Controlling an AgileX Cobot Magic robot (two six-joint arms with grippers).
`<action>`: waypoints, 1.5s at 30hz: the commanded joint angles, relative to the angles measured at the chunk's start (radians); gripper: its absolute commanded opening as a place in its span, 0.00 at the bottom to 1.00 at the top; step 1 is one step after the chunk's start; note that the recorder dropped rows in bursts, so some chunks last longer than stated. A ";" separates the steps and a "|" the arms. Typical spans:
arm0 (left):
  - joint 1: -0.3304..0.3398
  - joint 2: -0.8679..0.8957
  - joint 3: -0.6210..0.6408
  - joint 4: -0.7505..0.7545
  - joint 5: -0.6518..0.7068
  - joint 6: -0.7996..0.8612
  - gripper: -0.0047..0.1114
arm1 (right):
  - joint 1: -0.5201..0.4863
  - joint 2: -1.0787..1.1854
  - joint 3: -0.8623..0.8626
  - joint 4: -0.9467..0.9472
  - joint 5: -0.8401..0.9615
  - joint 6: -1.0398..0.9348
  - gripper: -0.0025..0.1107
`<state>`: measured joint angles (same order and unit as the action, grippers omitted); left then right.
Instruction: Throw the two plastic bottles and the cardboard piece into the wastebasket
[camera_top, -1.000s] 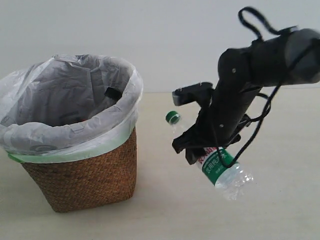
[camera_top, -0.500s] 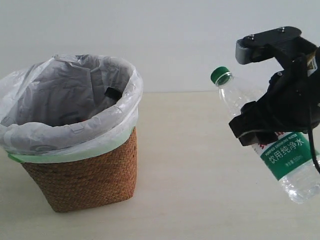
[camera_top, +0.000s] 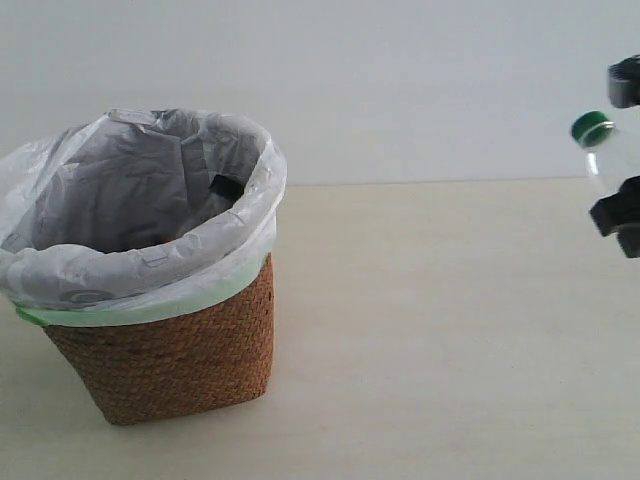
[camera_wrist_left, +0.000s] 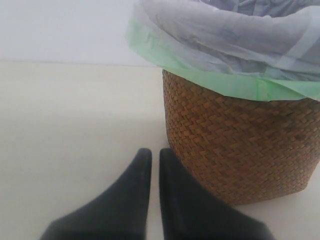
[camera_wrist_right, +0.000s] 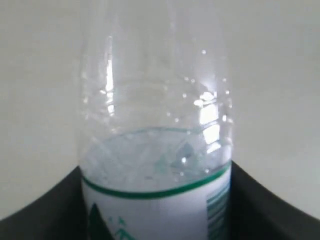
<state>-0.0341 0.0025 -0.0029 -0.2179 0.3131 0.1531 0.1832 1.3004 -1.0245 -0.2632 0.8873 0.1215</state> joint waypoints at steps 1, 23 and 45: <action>0.003 -0.002 0.003 0.002 -0.003 -0.009 0.09 | -0.082 0.015 0.000 -0.041 -0.004 0.050 0.02; 0.003 -0.002 0.003 0.002 -0.003 -0.009 0.09 | 0.473 0.460 -1.065 0.736 -0.059 -0.087 0.65; 0.003 -0.002 0.003 0.002 -0.003 -0.009 0.09 | 0.304 0.361 -0.773 -0.072 0.316 0.061 0.05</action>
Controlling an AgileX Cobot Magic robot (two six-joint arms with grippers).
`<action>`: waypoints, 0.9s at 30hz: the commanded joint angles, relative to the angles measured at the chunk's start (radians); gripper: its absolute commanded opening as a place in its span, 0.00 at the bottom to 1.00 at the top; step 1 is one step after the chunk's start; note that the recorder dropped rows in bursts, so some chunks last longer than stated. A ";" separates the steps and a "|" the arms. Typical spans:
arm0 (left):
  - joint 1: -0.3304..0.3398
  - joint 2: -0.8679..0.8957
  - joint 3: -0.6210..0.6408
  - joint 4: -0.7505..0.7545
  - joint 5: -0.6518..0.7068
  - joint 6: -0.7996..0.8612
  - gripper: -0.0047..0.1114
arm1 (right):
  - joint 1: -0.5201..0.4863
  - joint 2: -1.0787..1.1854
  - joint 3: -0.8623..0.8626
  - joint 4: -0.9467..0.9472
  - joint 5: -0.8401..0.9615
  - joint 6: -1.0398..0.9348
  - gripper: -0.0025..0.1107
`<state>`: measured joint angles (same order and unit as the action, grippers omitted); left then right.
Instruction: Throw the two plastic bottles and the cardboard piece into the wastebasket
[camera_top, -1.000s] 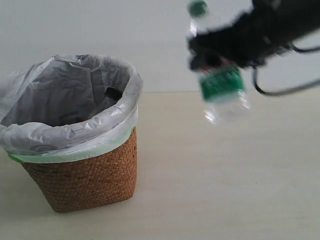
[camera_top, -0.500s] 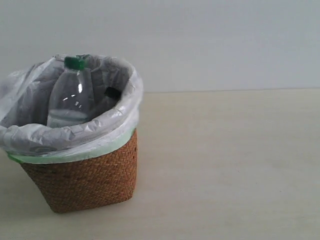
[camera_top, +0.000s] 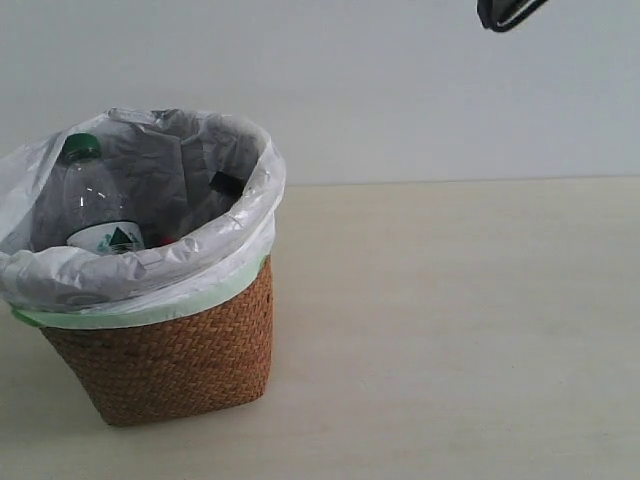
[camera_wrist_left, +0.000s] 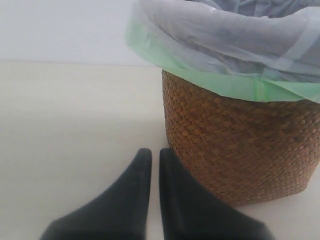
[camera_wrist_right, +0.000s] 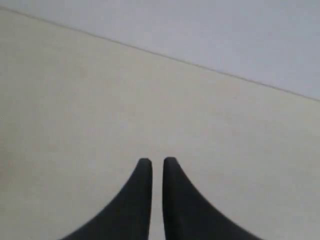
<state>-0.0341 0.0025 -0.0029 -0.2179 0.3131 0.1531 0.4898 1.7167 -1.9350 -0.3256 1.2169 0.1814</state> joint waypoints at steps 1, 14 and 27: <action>0.003 -0.002 0.003 0.002 -0.003 -0.009 0.09 | -0.002 -0.071 0.183 -0.004 -0.043 0.009 0.05; 0.003 -0.002 0.003 0.002 -0.003 -0.009 0.09 | -0.002 -0.602 1.212 0.127 -1.009 0.168 0.05; 0.003 -0.002 0.003 0.002 -0.003 -0.009 0.09 | -0.002 -1.148 1.635 0.137 -1.247 0.312 0.05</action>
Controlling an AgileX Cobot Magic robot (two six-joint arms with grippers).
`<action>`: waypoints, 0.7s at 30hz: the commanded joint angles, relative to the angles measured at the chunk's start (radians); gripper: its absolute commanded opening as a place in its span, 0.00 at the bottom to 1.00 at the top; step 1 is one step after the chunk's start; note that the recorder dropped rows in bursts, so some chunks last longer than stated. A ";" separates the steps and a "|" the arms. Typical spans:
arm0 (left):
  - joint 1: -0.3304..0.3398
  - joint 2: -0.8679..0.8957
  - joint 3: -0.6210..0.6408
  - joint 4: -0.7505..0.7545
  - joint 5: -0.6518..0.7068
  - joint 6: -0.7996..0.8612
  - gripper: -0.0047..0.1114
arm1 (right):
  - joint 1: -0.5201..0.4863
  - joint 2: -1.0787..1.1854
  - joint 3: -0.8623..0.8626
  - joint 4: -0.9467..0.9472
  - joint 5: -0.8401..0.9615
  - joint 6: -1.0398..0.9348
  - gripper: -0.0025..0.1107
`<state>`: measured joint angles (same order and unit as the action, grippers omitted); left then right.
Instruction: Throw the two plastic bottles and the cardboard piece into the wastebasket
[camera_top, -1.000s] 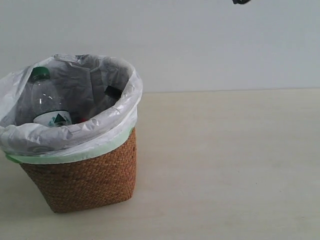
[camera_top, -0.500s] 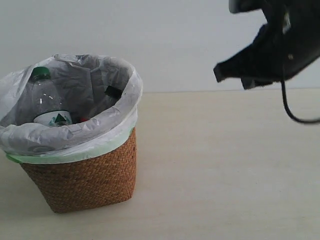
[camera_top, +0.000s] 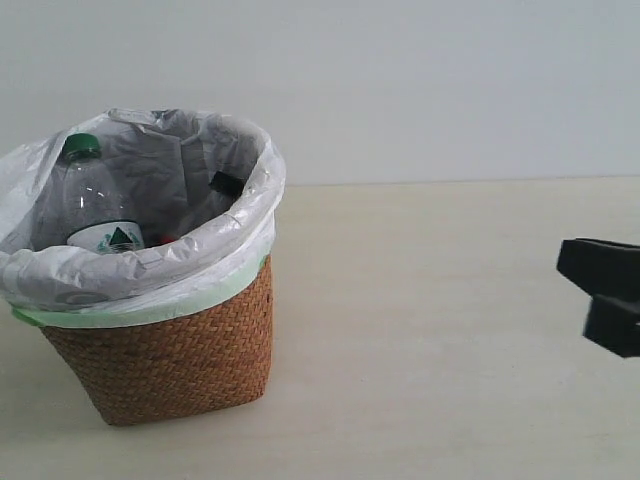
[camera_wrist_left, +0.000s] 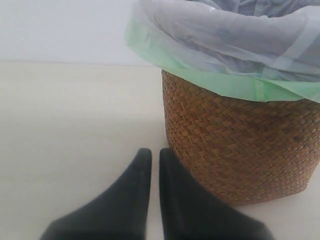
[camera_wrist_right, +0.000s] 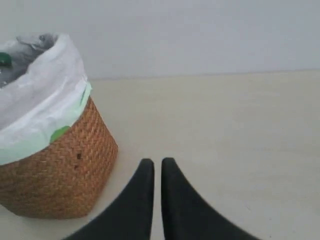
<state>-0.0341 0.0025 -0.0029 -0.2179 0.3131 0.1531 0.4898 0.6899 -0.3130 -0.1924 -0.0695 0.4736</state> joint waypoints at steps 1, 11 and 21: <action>0.003 -0.002 0.003 0.002 -0.003 -0.009 0.09 | -0.002 -0.144 0.013 0.004 0.044 0.019 0.05; 0.003 -0.002 0.003 0.002 -0.003 -0.009 0.09 | -0.002 -0.291 0.013 0.004 0.040 0.019 0.05; 0.003 -0.002 0.003 0.002 -0.003 -0.009 0.09 | -0.193 -0.633 0.021 0.039 0.288 -0.040 0.05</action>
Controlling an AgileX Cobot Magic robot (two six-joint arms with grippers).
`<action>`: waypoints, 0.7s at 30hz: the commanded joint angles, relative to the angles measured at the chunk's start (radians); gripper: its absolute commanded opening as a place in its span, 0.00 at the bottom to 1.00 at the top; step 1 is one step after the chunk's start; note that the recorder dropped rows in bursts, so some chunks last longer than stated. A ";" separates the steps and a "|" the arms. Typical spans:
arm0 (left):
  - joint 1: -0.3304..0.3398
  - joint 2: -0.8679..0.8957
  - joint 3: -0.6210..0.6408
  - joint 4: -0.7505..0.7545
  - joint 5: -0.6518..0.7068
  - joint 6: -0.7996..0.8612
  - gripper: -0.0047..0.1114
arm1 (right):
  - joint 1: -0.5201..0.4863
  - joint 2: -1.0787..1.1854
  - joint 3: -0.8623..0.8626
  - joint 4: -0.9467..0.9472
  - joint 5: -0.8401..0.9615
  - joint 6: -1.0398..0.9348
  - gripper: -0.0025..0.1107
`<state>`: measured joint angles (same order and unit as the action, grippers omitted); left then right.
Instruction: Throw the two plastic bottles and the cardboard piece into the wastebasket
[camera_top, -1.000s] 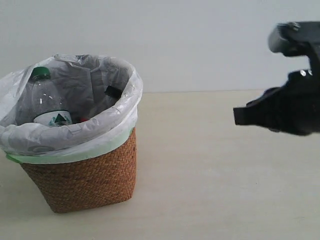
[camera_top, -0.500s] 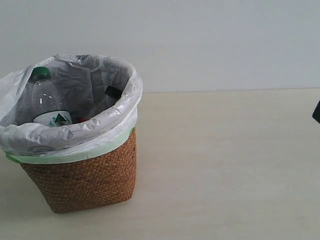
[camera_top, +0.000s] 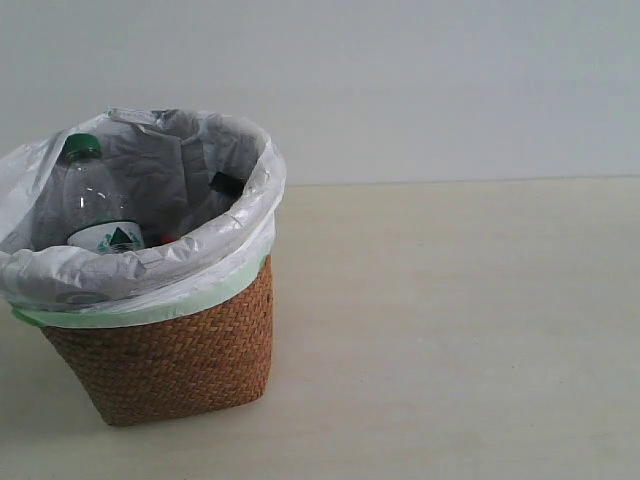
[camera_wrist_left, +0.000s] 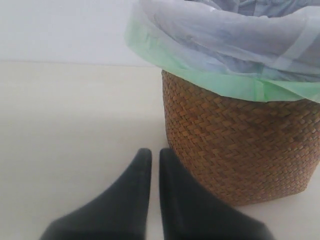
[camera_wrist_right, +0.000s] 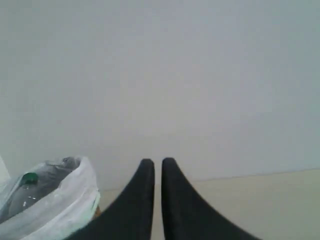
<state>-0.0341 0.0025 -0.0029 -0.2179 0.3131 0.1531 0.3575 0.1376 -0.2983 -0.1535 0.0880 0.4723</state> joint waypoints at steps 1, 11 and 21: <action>0.003 -0.002 0.003 0.002 -0.003 -0.009 0.09 | -0.080 -0.095 0.023 -0.005 0.124 -0.052 0.05; 0.003 -0.002 0.003 0.002 -0.003 -0.009 0.09 | -0.169 -0.138 0.227 0.029 -0.052 -0.038 0.05; 0.003 -0.002 0.003 0.002 -0.003 -0.009 0.09 | -0.167 -0.138 0.298 0.024 0.000 -0.195 0.05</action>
<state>-0.0321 0.0025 -0.0029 -0.2179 0.3131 0.1531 0.1920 0.0065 -0.0042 -0.1235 0.0486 0.3220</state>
